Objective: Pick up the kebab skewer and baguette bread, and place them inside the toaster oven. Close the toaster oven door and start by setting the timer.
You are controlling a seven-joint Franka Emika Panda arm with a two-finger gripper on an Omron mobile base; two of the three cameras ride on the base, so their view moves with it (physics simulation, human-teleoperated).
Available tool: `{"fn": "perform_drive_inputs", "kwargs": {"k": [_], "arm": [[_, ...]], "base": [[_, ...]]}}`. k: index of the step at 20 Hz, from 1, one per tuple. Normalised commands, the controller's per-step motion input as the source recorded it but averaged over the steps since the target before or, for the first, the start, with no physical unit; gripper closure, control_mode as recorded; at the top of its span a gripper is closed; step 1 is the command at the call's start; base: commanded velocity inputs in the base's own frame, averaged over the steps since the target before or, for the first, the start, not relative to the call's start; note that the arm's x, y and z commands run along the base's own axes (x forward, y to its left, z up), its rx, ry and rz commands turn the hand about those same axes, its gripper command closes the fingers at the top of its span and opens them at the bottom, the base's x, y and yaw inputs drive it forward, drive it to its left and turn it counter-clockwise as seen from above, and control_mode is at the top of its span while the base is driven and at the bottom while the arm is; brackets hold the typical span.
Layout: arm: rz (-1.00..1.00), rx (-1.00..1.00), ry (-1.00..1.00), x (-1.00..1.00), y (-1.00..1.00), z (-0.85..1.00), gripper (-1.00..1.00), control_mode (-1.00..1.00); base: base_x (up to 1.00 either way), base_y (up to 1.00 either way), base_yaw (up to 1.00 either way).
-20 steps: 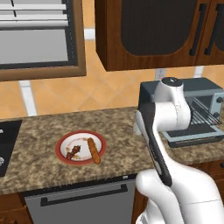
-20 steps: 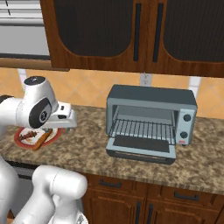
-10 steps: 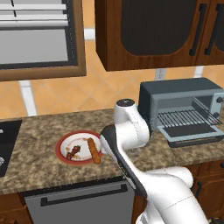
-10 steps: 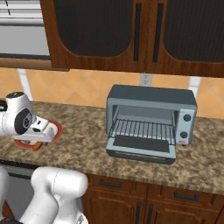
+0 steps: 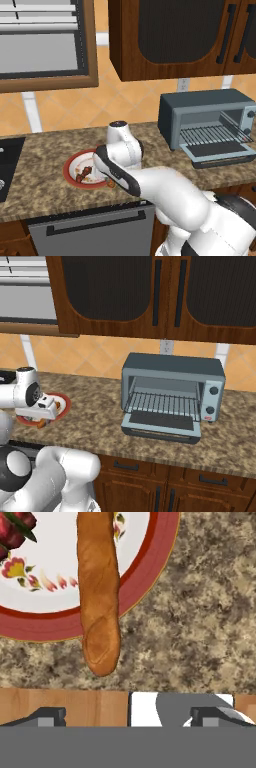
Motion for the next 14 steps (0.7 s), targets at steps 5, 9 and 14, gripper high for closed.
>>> {"fn": "perform_drive_inputs", "kwargs": {"k": [5,9,14], "arm": [[0.00,0.00,0.16,0.76,0.56,-0.35,-1.00,-1.00],[0.00,-0.04,0.02,0.49,0.33,-0.20,-1.00,-1.00],[0.00,-0.11,0.00,0.33,0.04,-0.12,-1.00,-1.00]], "base": [[0.00,0.00,0.00],[0.00,0.00,0.00],[0.00,0.00,0.00]]}}
